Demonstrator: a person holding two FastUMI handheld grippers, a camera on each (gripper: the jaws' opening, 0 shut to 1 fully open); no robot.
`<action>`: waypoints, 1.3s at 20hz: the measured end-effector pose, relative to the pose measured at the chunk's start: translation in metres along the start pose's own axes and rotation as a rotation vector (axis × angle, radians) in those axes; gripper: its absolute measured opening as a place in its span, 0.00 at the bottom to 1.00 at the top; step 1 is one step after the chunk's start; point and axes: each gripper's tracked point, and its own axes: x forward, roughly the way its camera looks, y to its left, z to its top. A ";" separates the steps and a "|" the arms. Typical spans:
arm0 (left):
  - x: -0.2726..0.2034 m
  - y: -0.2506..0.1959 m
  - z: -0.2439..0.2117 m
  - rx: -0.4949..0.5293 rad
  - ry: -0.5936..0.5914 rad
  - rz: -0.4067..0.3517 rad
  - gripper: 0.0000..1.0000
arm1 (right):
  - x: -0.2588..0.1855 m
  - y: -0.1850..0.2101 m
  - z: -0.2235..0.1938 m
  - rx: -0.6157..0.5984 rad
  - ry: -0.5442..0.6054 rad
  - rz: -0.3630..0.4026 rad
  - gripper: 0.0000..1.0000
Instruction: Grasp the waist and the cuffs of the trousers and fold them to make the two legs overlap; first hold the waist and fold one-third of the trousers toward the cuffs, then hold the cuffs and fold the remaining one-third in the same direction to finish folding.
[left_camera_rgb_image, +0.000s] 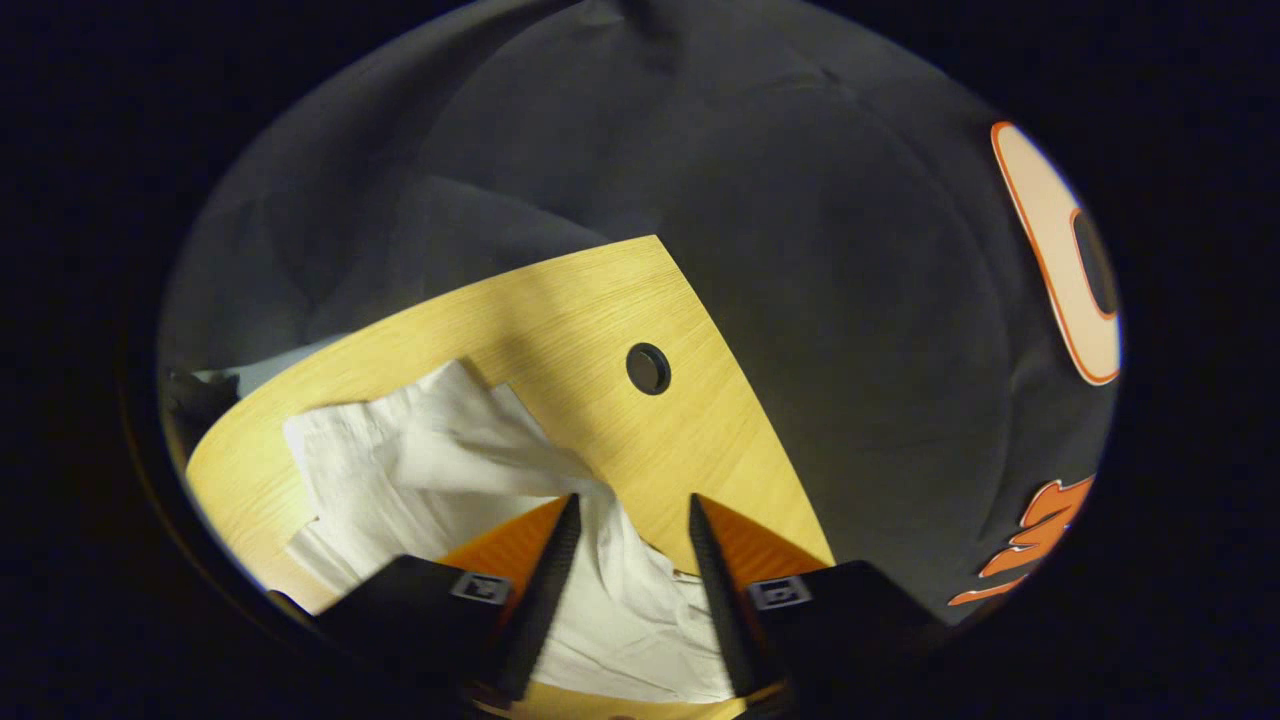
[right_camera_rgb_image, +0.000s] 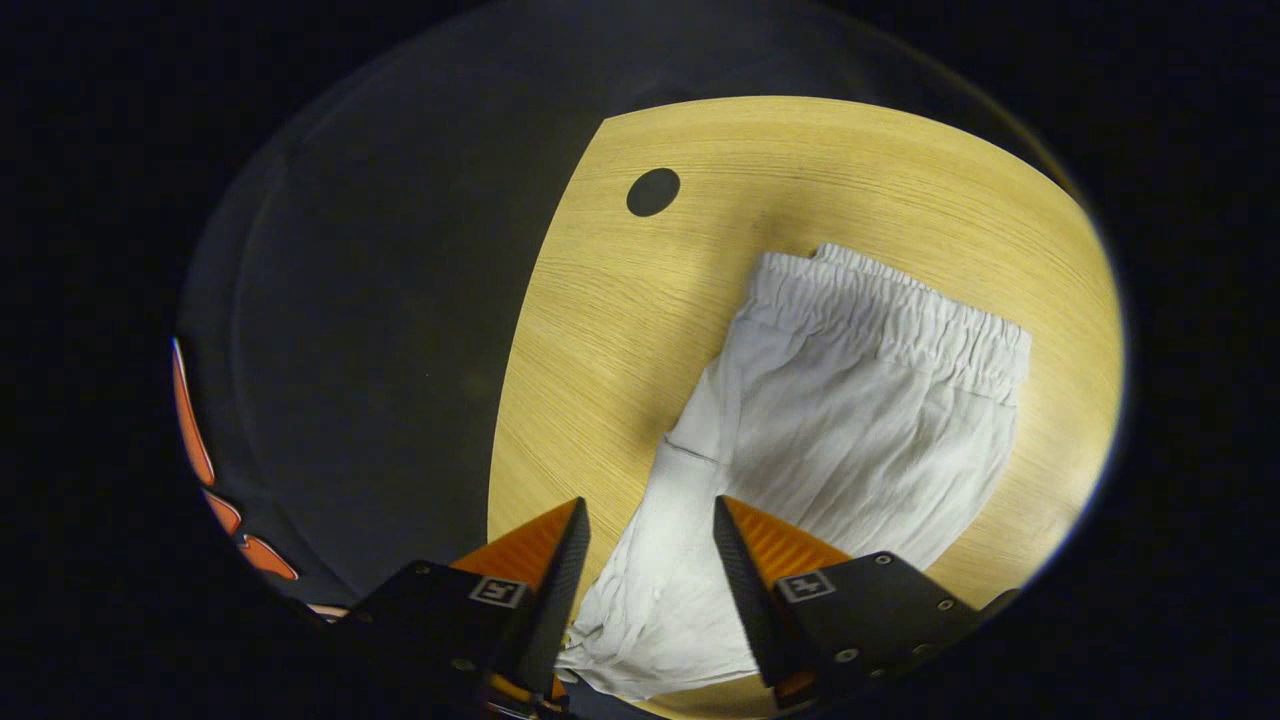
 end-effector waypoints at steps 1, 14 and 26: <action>-0.005 0.002 0.005 0.033 -0.016 0.023 0.98 | -0.006 0.000 0.001 -0.013 -0.007 0.003 0.95; -0.118 -0.099 0.018 0.505 -0.334 -0.063 0.98 | -0.108 -0.038 0.039 -0.249 -0.178 0.115 0.98; -0.217 -0.119 -0.025 0.707 -0.633 -0.087 0.97 | -0.099 -0.160 0.077 -0.097 -0.246 0.019 0.98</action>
